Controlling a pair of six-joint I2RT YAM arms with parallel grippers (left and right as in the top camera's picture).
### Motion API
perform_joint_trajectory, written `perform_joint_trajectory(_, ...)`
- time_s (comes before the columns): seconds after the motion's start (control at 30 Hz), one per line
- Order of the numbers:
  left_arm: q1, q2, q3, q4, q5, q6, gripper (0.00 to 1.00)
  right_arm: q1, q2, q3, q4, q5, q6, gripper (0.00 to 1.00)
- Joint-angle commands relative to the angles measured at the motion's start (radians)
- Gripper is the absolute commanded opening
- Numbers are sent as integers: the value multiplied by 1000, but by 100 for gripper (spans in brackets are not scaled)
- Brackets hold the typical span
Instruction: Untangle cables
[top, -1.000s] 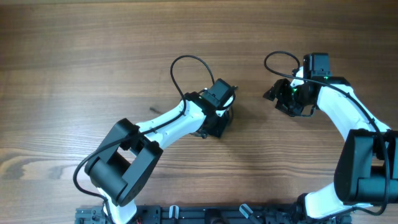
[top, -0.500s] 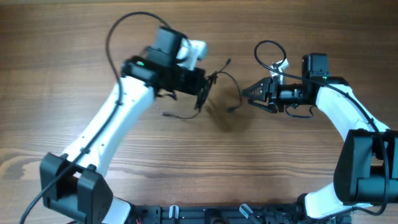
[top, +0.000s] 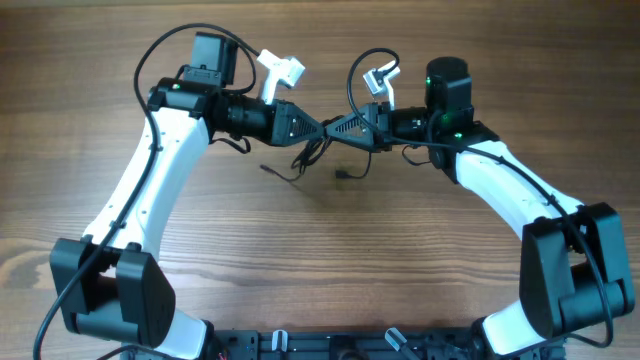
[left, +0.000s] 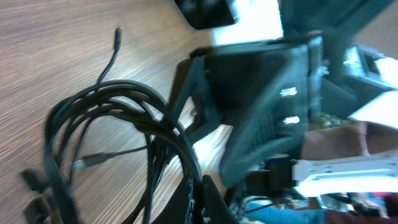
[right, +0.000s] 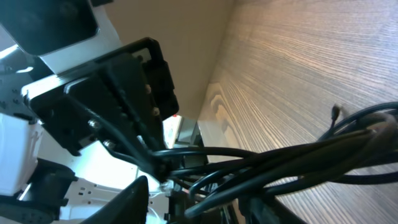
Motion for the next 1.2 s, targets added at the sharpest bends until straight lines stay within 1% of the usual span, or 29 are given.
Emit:
perform_joint_trajectory(0.0,34,8,8,21,208,16,4,19,-10,11,5,24,59,37)
perform_joint_trajectory(0.07,53,8,8,25,274,16,4,19,-10,11,5,32,55,30)
perform_joint_trajectory(0.1,64,8,8,24,275,16,4,19,-10,11,4,40,48,18)
perform_joint_trajectory(0.13,77,8,8,24,270,16,4,19,-10,10,-8,53,22,9)
perform_joint_trajectory(0.2,93,8,8,20,195,6,4,17,-10,10,-65,84,-36,6)
perform_joint_trajectory(0.23,105,8,8,19,62,-68,4,5,-10,10,-169,150,-100,4)
perform_joint_trajectory(0.27,109,8,8,16,-27,-114,4,-5,-10,11,-238,206,-135,4)
perform_joint_trajectory(0.3,110,8,8,12,-78,-129,4,-18,-10,10,-323,290,-170,4)
perform_joint_trajectory(0.37,110,8,8,3,-131,-143,4,-47,-10,10,-510,530,-251,4)
perform_joint_trajectory(0.43,110,8,8,-3,-178,-143,4,-66,-10,11,-637,736,-311,4)
perform_joint_trajectory(0.47,110,8,8,-8,-243,-146,4,-72,-10,11,-703,868,-354,4)
perform_joint_trajectory(0.5,110,8,8,-11,-306,-177,4,-73,-10,11,-752,979,-373,4)
perform_joint_trajectory(0.57,110,8,8,-11,-370,-218,4,-73,-10,10,-797,1108,-393,4)
perform_joint_trajectory(0.63,107,8,8,-15,-399,-222,4,-73,-10,11,-814,1217,-395,4)
perform_joint_trajectory(0.67,108,8,8,-18,-439,-246,4,-73,-10,11,-815,1269,-396,4)
perform_joint_trajectory(0.7,108,8,8,-22,-527,-300,4,-73,-10,10,-816,1345,-395,4)
perform_joint_trajectory(0.77,108,8,8,-38,-687,-399,4,-73,-10,11,-814,1388,-401,4)
perform_joint_trajectory(0.83,107,8,7,-66,-823,-484,4,-72,-10,11,-815,1301,-449,4)
perform_joint_trajectory(0.87,107,8,3,-66,-829,-487,5,-72,-10,10,-815,1207,-472,4)
perform_joint_trajectory(0.9,106,8,0,-65,-824,-486,11,-72,-10,10,-815,1131,-477,4)
perform_joint_trajectory(0.93,98,8,-6,-58,-808,-484,27,-72,-10,11,-814,1066,-477,5)
perform_joint_trajectory(0.97,89,8,-8,-55,-770,-465,35,-72,-10,11,-814,1024,-483,5)
perform_joint_trajectory(1.0,69,11,-10,-47,-665,-387,49,-74,-11,11,-816,962,-519,6)
perform_joint_trajectory(1.03,39,19,-10,-40,-553,-311,62,-79,-14,17,-826,877,-596,9)
perform_joint_trajectory(1.07,24,24,-10,-35,-546,-313,70,-87,-19,30,-850,809,-636,13)
perform_joint_trajectory(1.1,3,36,-10,-28,-547,-313,80,-106,-31,58,-902,737,-663,24)
perform_joint_trajectory(1.13,-18,53,-10,-17,-547,-320,82,-129,-43,96,-958,731,-658,32)
perform_joint_trajectory(1.17,-31,70,-10,-10,-547,-321,82,-151,-54,138,-1019,731,-658,44)
